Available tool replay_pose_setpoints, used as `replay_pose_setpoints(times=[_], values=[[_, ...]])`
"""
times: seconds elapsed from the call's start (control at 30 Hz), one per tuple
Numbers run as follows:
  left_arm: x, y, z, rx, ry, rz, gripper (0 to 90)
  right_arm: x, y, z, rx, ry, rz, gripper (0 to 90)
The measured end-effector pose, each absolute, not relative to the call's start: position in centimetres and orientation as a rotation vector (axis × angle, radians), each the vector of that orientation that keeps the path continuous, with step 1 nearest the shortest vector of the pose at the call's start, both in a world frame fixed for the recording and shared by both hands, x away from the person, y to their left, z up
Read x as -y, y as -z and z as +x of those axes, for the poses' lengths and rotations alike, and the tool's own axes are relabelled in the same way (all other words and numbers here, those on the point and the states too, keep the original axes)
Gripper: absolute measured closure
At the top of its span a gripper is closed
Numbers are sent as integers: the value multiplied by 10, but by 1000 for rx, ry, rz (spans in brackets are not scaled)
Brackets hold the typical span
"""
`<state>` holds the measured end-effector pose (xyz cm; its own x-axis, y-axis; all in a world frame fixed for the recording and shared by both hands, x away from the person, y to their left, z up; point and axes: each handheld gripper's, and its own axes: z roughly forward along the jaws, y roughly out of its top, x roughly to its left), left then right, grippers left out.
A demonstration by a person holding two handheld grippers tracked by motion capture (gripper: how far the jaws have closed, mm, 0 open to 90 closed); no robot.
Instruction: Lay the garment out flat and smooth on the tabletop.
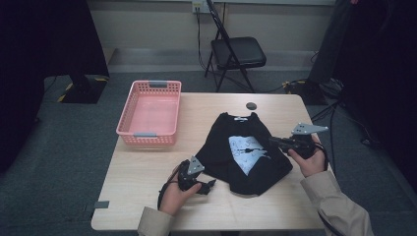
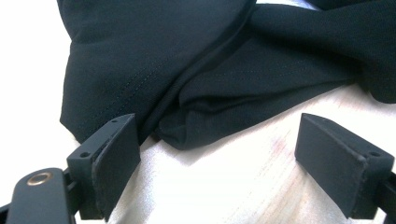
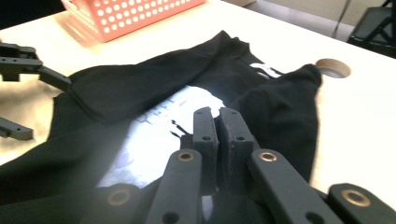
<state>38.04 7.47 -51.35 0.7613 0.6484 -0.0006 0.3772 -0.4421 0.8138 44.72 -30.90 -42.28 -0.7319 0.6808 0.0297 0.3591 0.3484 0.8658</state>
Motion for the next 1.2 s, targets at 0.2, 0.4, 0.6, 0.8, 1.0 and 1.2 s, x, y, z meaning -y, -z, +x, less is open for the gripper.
replay_pose_setpoints(times=[0.2, 0.4, 0.6, 0.8, 1.0, 1.2], values=[[-75, 514, 380, -767, -394, 2082, 134, 322, 420, 450, -2247, -1358, 958, 861], [-75, 513, 380, -767, -394, 2082, 134, 334, 419, 454, -2223, -1375, 984, 861], [-75, 514, 380, -767, -394, 2082, 134, 349, 417, 458, -2193, -1370, 1024, 861], [-75, 514, 380, -767, -394, 2082, 134, 369, 411, 462, -2135, -1383, 1076, 861], [-75, 513, 380, -767, -394, 2082, 134, 398, 407, 470, -2040, -1365, 1159, 861], [-75, 513, 380, -766, -394, 2082, 134, 422, 408, 474, -1944, -1322, 1235, 793]])
